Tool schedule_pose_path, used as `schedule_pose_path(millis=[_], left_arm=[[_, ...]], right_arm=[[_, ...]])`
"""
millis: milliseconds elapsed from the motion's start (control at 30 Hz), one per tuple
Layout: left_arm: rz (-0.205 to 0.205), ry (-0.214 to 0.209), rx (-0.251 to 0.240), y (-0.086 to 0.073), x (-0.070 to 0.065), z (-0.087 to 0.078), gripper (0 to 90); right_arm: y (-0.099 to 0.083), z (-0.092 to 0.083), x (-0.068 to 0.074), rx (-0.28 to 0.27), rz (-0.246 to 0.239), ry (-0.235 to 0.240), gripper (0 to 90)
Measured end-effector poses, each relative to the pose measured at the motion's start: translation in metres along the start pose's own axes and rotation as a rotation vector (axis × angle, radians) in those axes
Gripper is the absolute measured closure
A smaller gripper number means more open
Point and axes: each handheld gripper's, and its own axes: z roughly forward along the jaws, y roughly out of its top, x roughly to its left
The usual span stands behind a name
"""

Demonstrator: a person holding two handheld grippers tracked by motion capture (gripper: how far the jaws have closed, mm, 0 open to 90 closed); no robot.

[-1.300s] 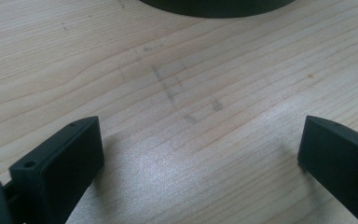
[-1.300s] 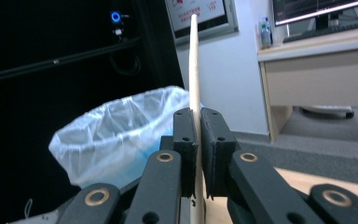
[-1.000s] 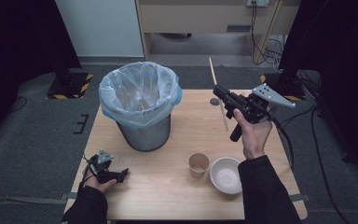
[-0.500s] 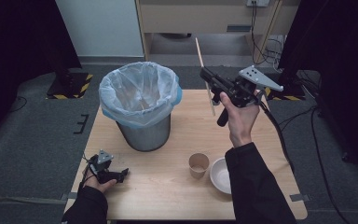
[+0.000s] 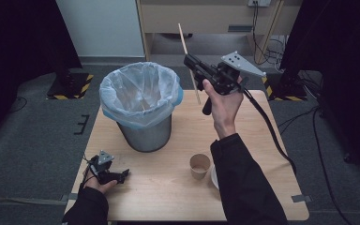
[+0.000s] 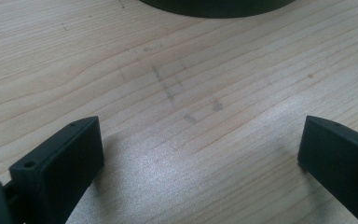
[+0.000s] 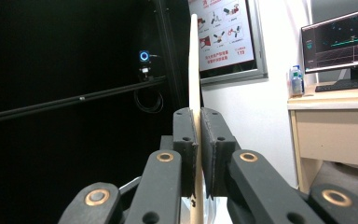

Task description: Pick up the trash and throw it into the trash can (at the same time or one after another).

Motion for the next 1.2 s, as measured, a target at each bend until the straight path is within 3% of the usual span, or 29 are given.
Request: schedule_pose_path(millis=[333,667,1100,1200], left_arm=[[0.0,0.0,0.0,0.0,0.0,0.0,0.0],[0.0,0.0,0.0,0.0,0.0,0.0,0.0],[0.0,0.0,0.0,0.0,0.0,0.0,0.0],[0.0,0.0,0.0,0.0,0.0,0.0,0.0]], right_arm=[[-0.003,0.027,0.009,0.001,-0.012,0.017,85.6],[-0.014,0.049,0.003,-0.006,0.032,0.015,85.7],[-0.025,0.089,0.012,0.022,0.023,0.032,85.7],[-0.031,0.097,0.011,0.004,0.068,0.033,85.7]])
